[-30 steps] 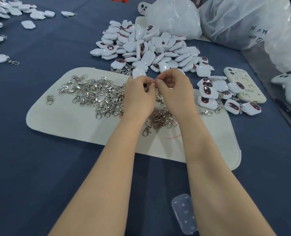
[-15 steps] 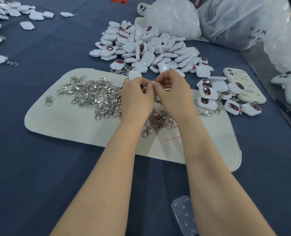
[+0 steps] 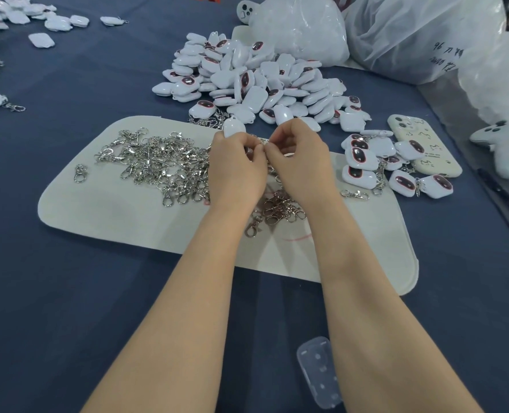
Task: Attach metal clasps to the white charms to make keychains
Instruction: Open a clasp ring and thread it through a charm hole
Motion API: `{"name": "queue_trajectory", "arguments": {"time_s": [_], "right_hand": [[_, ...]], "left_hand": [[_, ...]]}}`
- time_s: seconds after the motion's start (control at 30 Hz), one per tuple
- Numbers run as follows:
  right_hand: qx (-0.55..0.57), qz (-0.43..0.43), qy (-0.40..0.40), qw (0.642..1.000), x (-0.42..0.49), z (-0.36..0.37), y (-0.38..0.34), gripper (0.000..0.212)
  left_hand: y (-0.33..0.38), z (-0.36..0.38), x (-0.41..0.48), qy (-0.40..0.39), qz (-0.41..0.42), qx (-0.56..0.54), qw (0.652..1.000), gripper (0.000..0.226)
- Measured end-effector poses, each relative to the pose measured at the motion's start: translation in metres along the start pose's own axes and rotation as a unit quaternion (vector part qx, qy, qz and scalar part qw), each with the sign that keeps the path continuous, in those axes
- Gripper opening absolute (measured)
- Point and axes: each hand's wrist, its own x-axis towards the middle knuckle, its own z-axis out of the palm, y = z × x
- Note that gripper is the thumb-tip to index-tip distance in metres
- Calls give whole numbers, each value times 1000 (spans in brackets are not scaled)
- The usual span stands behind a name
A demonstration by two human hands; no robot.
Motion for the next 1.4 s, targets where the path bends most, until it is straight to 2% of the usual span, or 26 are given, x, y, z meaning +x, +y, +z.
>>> {"name": "queue_trajectory", "arguments": {"time_s": [0.43,0.63,0.83,0.97,1.07,1.17,1.27,1.4], "right_hand": [[4,16,-51,999,1,-3,2,11],[-43,-22,-59,997,-1,1,-1,11],[-22,-30,-28,999,-1,-1,1,13],[26,-3,16,1000,1,-5,2,26],[26,22,17,999,2,-6,3,29],[15,35,7,999,3,-7,6,16],[-1,32,9,999,3,-7,7,12],[-30,20,9,999,2,-7,7,12]], "left_hand": [[-1,1,-1,-8,9,36,999,17],[-3,-1,1,-11,-1,27,1000,17],[-1,-1,2,-48,-9,-30,998,14],[0,-6,2,-37,4,-83,996,15],[3,-10,1,-23,21,-154,988,29],[4,-11,-1,-61,0,-189,980,42],[3,-9,-2,-101,1,-157,982,28],[1,-8,-2,-104,26,-107,989,13]]}}
